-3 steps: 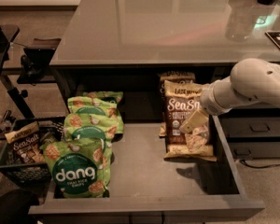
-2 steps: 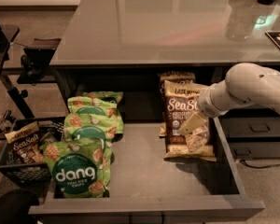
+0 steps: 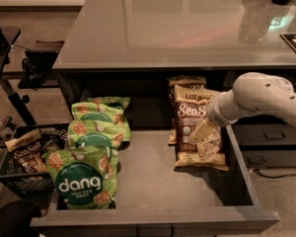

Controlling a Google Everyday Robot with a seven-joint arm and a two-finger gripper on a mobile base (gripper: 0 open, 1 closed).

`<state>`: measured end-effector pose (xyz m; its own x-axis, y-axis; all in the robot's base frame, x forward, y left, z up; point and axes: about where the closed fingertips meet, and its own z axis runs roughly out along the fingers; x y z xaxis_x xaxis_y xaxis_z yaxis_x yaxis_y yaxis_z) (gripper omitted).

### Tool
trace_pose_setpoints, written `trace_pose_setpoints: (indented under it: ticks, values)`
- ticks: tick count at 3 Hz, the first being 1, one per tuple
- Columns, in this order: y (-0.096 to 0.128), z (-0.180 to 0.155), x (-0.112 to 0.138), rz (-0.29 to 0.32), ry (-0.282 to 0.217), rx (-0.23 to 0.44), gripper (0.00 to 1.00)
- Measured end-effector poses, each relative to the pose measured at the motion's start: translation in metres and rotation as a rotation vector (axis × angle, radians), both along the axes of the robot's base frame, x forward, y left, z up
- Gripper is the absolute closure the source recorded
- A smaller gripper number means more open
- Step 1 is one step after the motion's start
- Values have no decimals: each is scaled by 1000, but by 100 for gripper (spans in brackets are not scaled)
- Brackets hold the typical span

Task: Pick brown chip bag from top drawer and place on counter

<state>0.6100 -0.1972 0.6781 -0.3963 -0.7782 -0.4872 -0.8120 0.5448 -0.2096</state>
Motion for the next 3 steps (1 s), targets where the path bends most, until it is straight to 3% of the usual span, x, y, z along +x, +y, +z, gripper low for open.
trace_pose_setpoints:
  ticks: [3]
  values:
    - [0,0,0,0,0,0,65]
